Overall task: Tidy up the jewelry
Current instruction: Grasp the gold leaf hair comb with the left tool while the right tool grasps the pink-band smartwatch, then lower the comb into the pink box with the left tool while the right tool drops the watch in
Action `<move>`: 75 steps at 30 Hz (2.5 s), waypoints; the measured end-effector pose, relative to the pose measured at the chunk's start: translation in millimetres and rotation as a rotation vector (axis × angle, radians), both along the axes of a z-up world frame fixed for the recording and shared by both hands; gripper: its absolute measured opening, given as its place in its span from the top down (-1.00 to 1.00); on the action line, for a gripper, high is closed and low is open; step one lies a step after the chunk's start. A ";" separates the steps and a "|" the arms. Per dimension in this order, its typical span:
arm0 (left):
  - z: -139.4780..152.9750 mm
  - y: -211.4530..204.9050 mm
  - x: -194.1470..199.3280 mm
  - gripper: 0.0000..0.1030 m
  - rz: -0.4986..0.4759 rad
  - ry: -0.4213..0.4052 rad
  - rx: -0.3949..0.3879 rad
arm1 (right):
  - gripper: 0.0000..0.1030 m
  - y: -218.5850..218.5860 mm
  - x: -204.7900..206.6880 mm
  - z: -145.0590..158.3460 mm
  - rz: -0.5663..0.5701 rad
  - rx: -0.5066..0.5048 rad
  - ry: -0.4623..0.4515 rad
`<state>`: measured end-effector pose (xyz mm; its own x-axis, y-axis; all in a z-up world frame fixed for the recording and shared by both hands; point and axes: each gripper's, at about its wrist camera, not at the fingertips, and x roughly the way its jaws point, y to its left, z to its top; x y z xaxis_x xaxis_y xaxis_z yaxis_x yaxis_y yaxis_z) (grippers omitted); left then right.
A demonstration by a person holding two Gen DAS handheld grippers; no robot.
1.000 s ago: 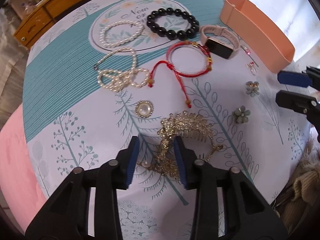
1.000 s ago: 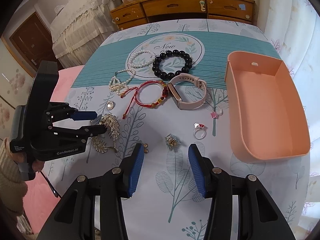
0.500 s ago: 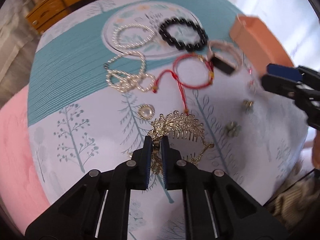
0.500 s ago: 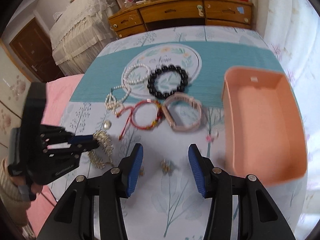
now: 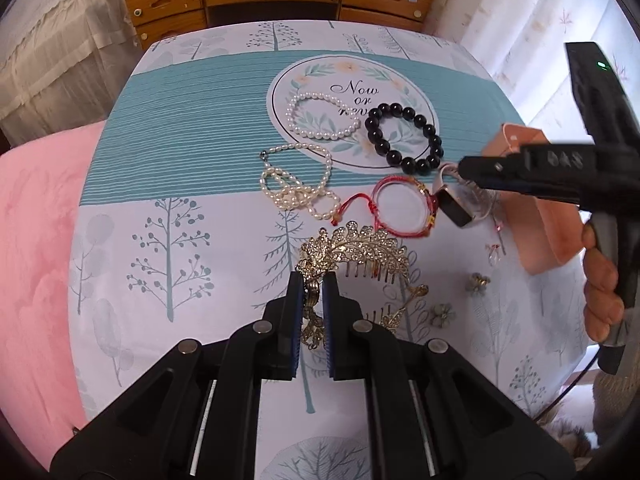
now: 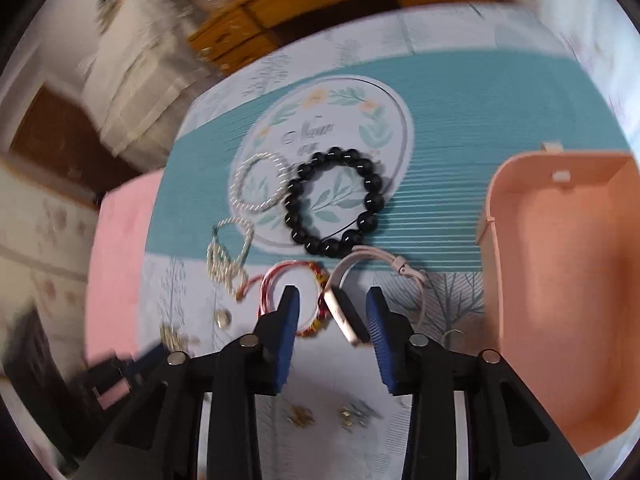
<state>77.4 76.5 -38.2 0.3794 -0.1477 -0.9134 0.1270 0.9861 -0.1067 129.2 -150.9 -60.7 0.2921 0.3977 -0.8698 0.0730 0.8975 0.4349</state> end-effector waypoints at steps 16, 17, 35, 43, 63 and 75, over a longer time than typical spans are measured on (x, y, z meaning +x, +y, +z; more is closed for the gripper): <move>2.8 -4.1 1.6 0.87 -0.009 0.000 -0.044 | 0.54 7.4 32.5 -25.6 0.172 -0.293 0.057; 2.7 -4.0 1.7 0.87 -0.010 0.001 -0.045 | 0.55 8.3 31.9 -27.0 0.175 -0.301 0.052; 36.7 -35.9 3.4 0.87 -0.059 -0.049 -0.042 | 0.83 -49.4 -31.9 59.9 0.009 -0.158 -0.162; 70.3 -104.7 20.0 0.87 -0.189 -0.103 -0.069 | 0.83 -132.5 -88.3 64.6 -0.156 -0.228 -0.142; 27.2 -302.5 104.5 0.86 -0.380 -0.033 -0.066 | 0.75 -175.2 -142.2 -15.2 -0.315 -0.069 0.006; 8.8 -324.0 108.0 0.86 -0.410 0.005 -0.060 | 0.74 -190.5 -160.8 7.5 -0.372 -0.011 -0.054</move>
<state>185.4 -247.6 -29.4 0.2734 -0.3387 -0.9003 0.5072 0.8460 -0.1643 -31.7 -341.4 -53.2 0.4601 0.2463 -0.8530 0.3719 0.8189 0.4370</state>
